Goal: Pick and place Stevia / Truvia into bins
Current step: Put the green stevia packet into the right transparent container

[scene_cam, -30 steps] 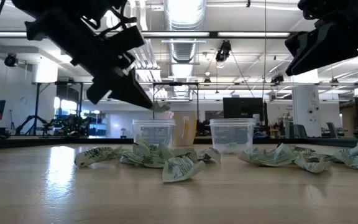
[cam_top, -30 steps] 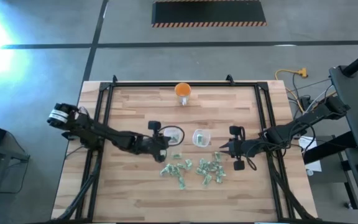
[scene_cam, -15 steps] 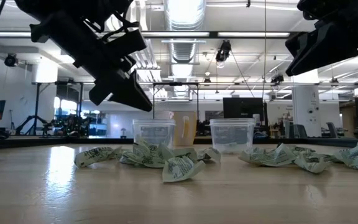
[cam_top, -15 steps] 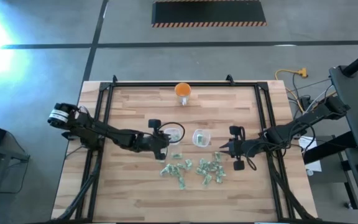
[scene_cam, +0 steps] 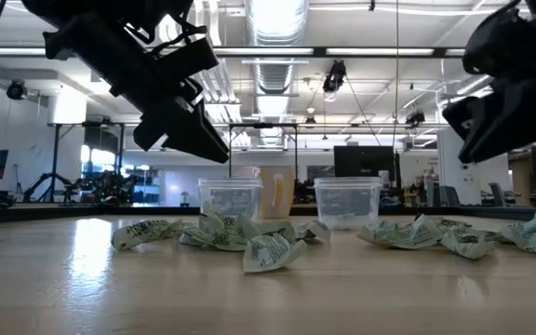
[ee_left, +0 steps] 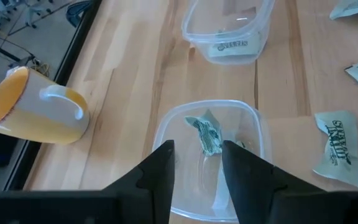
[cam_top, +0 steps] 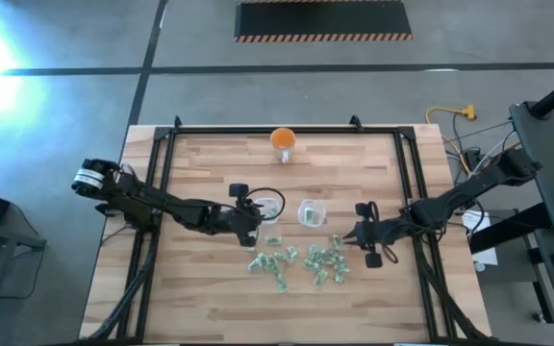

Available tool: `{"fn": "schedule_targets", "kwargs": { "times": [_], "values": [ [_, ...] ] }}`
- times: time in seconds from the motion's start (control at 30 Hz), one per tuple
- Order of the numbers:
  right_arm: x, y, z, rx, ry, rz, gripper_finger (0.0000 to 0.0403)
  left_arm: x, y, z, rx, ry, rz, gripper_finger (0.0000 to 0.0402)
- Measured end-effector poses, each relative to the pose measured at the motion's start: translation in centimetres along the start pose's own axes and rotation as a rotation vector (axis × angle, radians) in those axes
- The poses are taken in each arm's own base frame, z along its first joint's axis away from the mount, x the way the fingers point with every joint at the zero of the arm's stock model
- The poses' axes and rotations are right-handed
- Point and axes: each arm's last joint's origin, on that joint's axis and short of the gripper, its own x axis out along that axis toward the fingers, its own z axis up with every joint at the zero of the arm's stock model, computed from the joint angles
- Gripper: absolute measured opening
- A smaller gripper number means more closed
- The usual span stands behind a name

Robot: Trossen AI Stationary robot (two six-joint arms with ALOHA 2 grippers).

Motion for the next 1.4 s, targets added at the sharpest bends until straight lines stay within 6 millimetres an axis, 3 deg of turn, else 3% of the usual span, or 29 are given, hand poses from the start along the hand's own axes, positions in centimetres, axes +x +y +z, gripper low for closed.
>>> {"fn": "schedule_targets", "kwargs": {
  "times": [0.3, 0.67, 0.9, 1.4],
  "values": [
    [0.7, -0.6, -2.4, 0.006, -0.092, -0.041, 0.0092, -0.2, 0.1, 0.1, -0.005, -0.009, 0.000, 0.0118],
    [2.1, -1.4, -3.6, 0.073, -0.085, -0.083, 0.0139, -0.5, -0.1, 0.3, -0.001, -0.019, -0.009, 0.0118],
    [3.7, -1.5, -3.3, 0.062, -0.012, -0.120, 0.0149, -0.7, -0.1, 0.5, -0.005, -0.031, -0.011, 0.0118],
    [5.3, -1.9, -3.4, 0.083, 0.069, -0.109, 0.0148, -1.2, -0.2, 0.6, -0.004, -0.045, -0.020, 0.0118]
  ]
}}
